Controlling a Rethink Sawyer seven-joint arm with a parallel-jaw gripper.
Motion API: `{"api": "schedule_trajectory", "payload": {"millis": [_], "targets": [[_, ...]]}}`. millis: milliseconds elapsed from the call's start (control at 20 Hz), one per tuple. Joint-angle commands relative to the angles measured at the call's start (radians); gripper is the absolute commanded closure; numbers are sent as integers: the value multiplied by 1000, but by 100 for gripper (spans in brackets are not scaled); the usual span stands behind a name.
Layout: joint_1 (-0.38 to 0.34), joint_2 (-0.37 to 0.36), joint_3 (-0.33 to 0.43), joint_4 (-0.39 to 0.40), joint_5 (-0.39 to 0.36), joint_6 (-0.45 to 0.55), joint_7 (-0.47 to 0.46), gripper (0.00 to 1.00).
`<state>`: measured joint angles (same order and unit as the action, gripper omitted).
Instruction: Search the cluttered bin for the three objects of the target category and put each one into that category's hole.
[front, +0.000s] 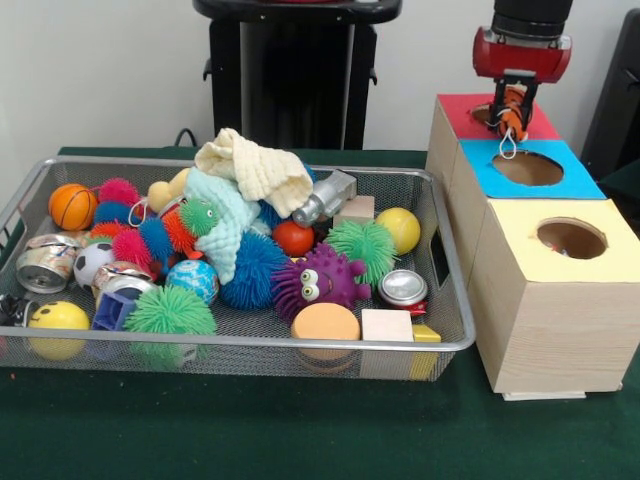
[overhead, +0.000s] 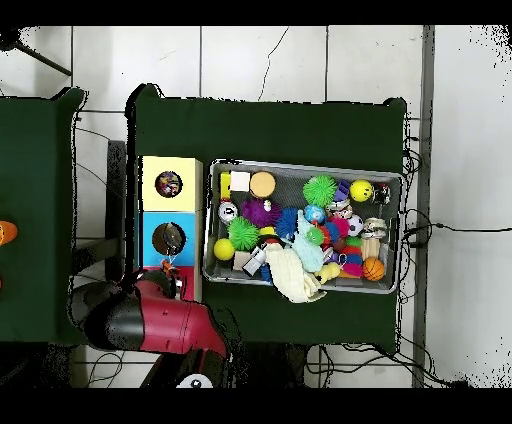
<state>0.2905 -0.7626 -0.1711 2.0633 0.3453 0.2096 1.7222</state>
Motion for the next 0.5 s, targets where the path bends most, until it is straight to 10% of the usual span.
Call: {"api": "schedule_trajectory", "payload": {"millis": [50,500], "targets": [[-64,0,79,110,29,39,216,100],[-159,-3,114,185,-34,-38,159,100]]}}
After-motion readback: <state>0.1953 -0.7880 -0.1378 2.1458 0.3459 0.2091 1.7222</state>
